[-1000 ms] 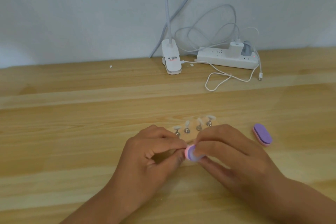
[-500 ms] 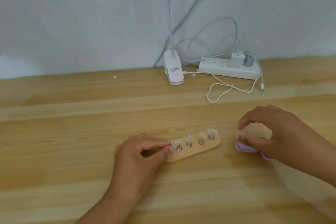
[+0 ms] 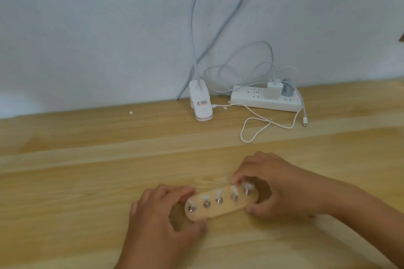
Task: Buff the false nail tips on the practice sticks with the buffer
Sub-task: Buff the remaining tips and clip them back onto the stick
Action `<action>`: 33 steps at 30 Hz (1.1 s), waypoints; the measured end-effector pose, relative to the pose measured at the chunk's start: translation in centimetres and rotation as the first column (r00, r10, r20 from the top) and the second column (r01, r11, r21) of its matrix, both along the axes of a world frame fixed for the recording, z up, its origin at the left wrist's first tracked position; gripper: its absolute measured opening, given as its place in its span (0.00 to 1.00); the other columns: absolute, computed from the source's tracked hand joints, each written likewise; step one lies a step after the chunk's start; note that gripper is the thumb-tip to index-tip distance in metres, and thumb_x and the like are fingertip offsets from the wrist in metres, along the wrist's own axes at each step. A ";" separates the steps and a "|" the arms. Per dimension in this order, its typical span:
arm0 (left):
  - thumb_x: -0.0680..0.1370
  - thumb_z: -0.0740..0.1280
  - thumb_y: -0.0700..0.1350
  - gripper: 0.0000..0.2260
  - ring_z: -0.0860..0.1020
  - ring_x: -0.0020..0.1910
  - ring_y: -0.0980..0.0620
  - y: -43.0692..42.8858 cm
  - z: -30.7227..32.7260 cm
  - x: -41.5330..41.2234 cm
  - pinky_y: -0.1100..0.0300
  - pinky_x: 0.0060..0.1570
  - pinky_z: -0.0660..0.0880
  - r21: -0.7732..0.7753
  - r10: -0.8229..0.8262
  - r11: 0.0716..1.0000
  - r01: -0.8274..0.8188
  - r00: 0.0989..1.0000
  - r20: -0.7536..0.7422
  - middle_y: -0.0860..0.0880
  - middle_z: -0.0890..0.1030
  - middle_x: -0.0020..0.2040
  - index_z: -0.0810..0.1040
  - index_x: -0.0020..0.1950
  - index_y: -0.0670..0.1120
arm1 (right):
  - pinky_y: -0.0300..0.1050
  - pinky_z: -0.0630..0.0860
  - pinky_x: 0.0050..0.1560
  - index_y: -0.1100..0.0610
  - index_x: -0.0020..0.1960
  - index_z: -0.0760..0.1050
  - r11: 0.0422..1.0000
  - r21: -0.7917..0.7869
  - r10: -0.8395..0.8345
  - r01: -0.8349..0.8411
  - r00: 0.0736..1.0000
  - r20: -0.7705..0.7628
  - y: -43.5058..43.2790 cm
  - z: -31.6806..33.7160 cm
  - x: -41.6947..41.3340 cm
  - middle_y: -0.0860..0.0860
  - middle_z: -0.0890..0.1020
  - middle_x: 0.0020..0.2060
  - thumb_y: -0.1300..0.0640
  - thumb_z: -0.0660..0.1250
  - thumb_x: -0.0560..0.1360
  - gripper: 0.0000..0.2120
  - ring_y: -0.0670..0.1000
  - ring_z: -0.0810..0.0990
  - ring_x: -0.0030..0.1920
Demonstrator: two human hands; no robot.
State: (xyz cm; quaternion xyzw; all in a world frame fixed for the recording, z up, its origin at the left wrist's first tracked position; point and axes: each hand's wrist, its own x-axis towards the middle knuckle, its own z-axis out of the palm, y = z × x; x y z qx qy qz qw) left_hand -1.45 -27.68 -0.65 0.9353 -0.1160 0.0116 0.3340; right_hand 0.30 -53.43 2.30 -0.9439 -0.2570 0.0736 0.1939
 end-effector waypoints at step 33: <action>0.75 0.44 0.61 0.31 0.56 0.70 0.48 -30.7 1.9 14.0 0.53 0.71 0.55 0.305 -0.797 0.254 0.918 0.377 -0.472 0.46 0.60 0.71 0.63 0.72 0.44 | 0.51 0.72 0.63 0.63 0.71 0.69 -0.190 -0.201 -0.977 0.961 -0.165 0.136 -42.6 -0.4 10.4 0.60 0.72 0.68 0.54 0.59 0.83 0.21 0.61 0.69 0.70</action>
